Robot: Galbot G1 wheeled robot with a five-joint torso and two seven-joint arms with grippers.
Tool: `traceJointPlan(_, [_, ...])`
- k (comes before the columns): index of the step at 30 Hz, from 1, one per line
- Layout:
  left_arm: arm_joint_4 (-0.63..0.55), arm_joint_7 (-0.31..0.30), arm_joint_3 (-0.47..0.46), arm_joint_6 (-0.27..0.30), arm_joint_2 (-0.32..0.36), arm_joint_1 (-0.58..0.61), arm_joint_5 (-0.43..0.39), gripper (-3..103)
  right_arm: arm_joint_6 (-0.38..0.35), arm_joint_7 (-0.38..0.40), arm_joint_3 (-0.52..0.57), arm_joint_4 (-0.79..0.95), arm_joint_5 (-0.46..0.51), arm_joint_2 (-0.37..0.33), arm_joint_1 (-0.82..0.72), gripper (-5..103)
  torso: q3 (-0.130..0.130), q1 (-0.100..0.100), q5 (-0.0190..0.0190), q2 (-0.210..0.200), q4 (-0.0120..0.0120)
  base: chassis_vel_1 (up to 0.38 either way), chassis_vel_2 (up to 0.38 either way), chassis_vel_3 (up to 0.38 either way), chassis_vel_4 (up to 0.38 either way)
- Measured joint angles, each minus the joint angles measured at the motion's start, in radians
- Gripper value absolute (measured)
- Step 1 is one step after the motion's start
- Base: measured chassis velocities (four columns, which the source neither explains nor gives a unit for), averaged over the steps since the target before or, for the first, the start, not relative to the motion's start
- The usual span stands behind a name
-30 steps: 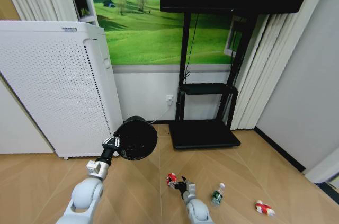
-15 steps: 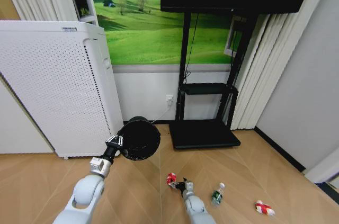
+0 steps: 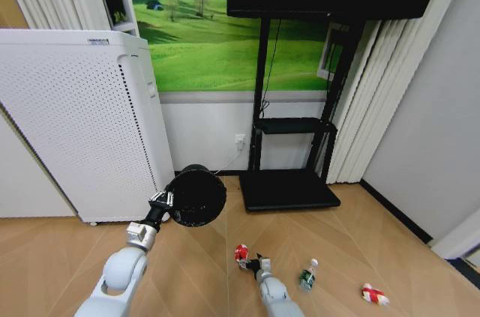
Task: Pick up the trash bin and place the garbage on the floor into it.
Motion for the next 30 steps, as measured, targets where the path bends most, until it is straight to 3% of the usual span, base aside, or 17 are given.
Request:
traceJointPlan(10, [-0.003, 0.003, -0.005, 0.0, -0.02, 0.018, 0.019, 3, -0.018, -0.01, -0.051, 0.093, 0.033, 0.0, -0.057, 100, 0.0, 0.0, 0.0, 0.0, 0.0, 0.0, 0.0, 0.0, 0.0])
traceJointPlan(30, [-0.012, 0.015, -0.023, -0.001, -0.015, 0.02, 0.004, 3, 0.057, 0.048, -0.113, -0.07, 0.041, 0.0, 0.038, 100, 0.0, 0.0, -0.0001, 0.0, 0.0, 0.0, 0.0, 0.0, 0.0])
